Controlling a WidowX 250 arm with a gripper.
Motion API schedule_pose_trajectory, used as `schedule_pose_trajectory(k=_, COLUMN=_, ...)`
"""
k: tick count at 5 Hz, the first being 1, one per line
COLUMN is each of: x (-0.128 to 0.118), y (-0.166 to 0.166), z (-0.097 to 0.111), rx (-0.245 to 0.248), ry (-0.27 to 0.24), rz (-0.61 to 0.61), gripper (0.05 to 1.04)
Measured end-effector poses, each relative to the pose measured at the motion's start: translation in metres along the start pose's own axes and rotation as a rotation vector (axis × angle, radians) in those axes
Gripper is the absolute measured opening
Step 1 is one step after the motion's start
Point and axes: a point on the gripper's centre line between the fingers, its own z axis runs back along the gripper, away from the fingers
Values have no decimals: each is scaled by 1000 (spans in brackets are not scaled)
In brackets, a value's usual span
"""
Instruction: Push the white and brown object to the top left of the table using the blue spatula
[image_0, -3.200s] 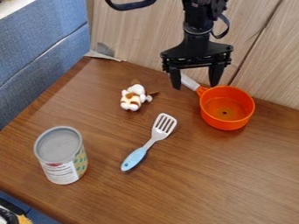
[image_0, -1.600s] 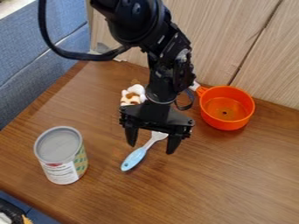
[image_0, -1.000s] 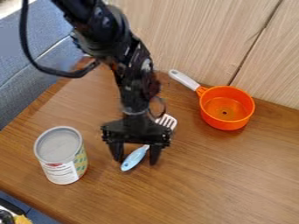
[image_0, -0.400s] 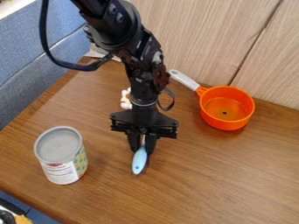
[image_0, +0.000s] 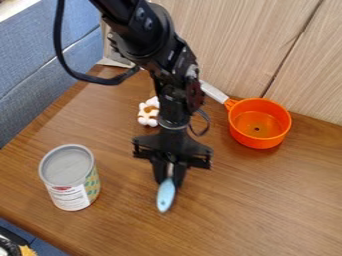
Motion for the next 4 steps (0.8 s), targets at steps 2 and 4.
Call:
schedule_pose_trajectory(k=2, x=-3, y=-5, z=18, rx=-146, ry=137, rz=232, gripper=245)
schedule_pose_trajectory(k=4, x=18, y=-1, z=15, rx=-234, ry=181, rz=355, gripper=245)
